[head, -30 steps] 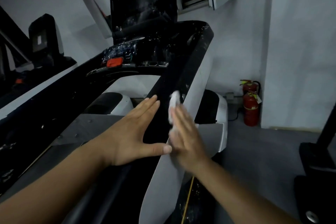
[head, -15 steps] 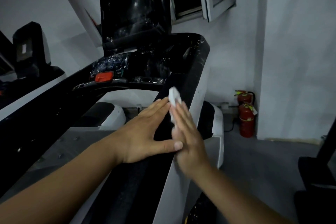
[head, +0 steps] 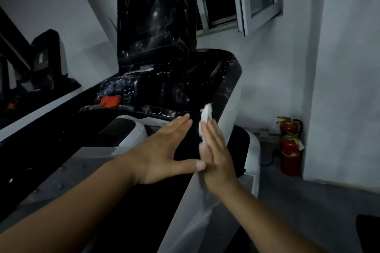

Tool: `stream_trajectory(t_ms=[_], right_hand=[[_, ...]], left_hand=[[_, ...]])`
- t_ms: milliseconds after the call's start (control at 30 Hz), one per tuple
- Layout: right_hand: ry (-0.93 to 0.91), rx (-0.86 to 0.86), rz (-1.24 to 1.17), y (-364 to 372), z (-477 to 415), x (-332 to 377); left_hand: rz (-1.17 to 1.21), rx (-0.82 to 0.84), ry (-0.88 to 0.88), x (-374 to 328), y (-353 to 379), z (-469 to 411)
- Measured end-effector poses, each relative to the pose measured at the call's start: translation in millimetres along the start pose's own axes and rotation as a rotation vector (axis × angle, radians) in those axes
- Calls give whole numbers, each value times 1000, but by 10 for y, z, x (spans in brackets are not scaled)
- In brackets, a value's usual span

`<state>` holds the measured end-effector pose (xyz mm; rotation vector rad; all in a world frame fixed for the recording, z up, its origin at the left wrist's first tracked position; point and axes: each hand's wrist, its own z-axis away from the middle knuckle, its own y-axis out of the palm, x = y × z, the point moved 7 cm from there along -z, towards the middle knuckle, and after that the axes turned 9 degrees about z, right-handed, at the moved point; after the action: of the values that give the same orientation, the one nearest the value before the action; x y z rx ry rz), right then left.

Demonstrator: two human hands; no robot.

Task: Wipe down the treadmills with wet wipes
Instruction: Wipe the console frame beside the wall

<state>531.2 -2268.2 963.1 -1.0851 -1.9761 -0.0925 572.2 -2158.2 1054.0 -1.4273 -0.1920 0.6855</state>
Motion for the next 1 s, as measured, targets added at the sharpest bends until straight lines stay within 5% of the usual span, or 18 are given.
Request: stream_trajectory(t_ms=[67, 233, 400, 567, 700, 867, 1000], right_hand=[[71, 18, -18, -38, -307, -106], [-235, 24, -4, 25, -54, -192], [39, -13, -15, -131, -882, -592], [-229, 9, -13, 0, -391, -499], [138, -26, -1, -108, -1042, -965], [-57, -64, -115, -25, -646, -717], [264, -80, -103, -127, -1144, -1142]], left_hand=[[-1, -8, -15, -19, -31, -159], [-22, -24, -18, -60, -89, -468], [-44, -18, -40, -85, -124, -582], [-54, -13, -19, -120, -177, -715], [-67, 1, 10, -98, -211, -1000], [-21, 7, 73, -80, -269, -1274], [-50, 17, 88, -73, -300, -1421]])
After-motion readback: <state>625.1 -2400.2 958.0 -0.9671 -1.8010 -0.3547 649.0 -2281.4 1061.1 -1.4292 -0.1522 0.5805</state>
